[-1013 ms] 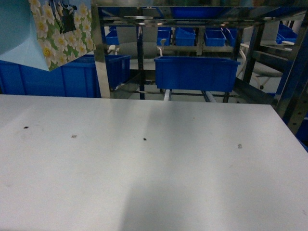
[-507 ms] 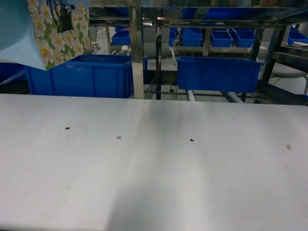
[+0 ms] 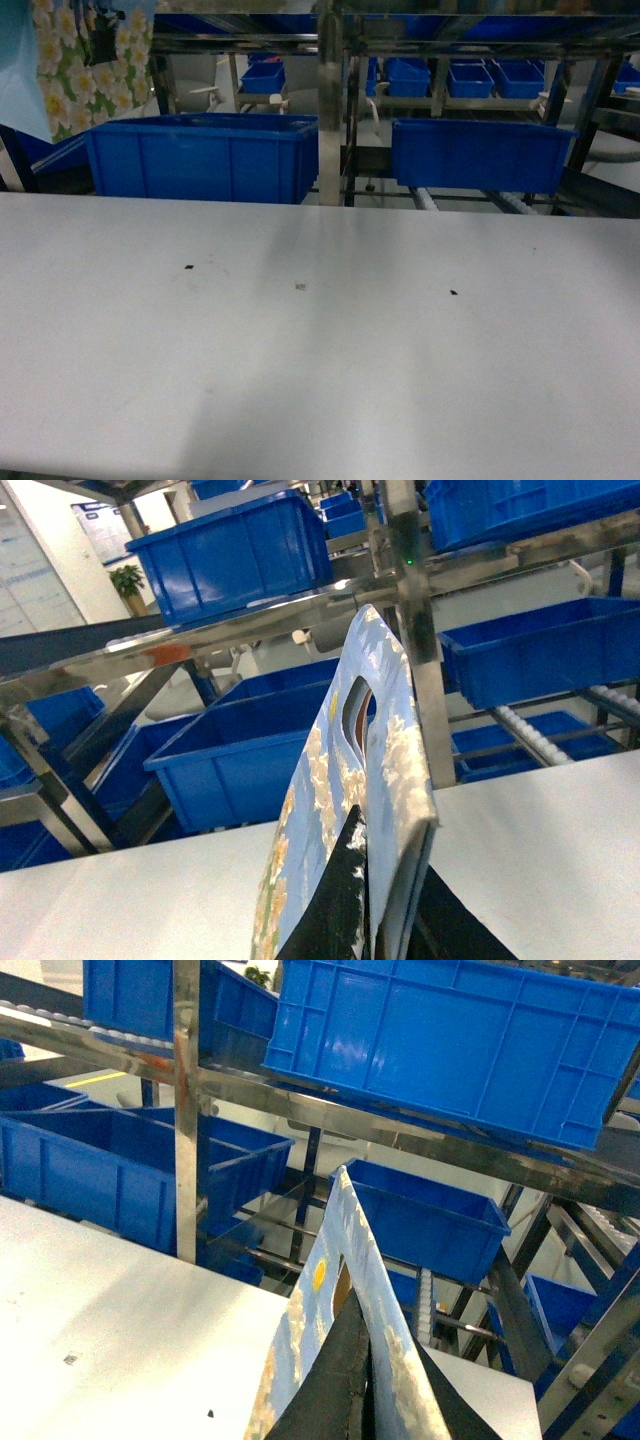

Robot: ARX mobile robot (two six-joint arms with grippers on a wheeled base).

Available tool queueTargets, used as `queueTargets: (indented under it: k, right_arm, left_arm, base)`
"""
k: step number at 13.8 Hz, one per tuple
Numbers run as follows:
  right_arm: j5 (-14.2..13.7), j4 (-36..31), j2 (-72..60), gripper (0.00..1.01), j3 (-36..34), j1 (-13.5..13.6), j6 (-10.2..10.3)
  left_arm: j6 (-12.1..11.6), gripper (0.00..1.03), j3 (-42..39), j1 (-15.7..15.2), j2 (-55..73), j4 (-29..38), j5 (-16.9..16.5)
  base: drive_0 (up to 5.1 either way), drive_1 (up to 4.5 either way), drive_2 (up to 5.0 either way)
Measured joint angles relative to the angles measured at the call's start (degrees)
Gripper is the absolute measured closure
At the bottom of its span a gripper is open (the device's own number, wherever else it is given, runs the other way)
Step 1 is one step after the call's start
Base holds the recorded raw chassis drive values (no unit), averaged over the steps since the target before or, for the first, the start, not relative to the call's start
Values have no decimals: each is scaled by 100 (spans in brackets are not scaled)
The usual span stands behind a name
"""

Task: Move flower gift bag to table near conveyor

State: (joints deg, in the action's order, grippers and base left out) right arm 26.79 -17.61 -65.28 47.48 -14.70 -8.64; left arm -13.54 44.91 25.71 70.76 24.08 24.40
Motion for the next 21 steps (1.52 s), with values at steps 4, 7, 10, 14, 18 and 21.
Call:
queueTargets:
  k: [4, 7, 10, 14, 18, 21]
  right_arm:
    - [-37, -7, 0, 99, 0, -7, -4]
    - [-33, -4, 0, 99, 0, -7, -2]
    - [-33, -7, 0, 99, 0, -4, -2]
    - [-70, -4, 2, 99, 0, -68, -2]
    - [-24, 7, 4, 99, 0, -55, -2]
    - [-33, -4, -17, 99, 0, -2, -4]
  left_arm:
    - [0, 101, 0, 33, 2, -2, -59]
    - [0, 101, 0, 31, 2, 0, -44]
    - [0, 101, 0, 33, 2, 0, -44]
    - [0, 101, 0, 59, 0, 0, -74]
    - [-4, 101, 0, 46, -4, 35, -46]
    - [-2, 101, -4, 15, 2, 2, -44]
  base:
    - [-468, 133, 367]
    - [-468, 133, 367]
    - [-468, 133, 367]
    - [-468, 133, 367]
    - [-468, 133, 367]
    - [0, 0, 0]
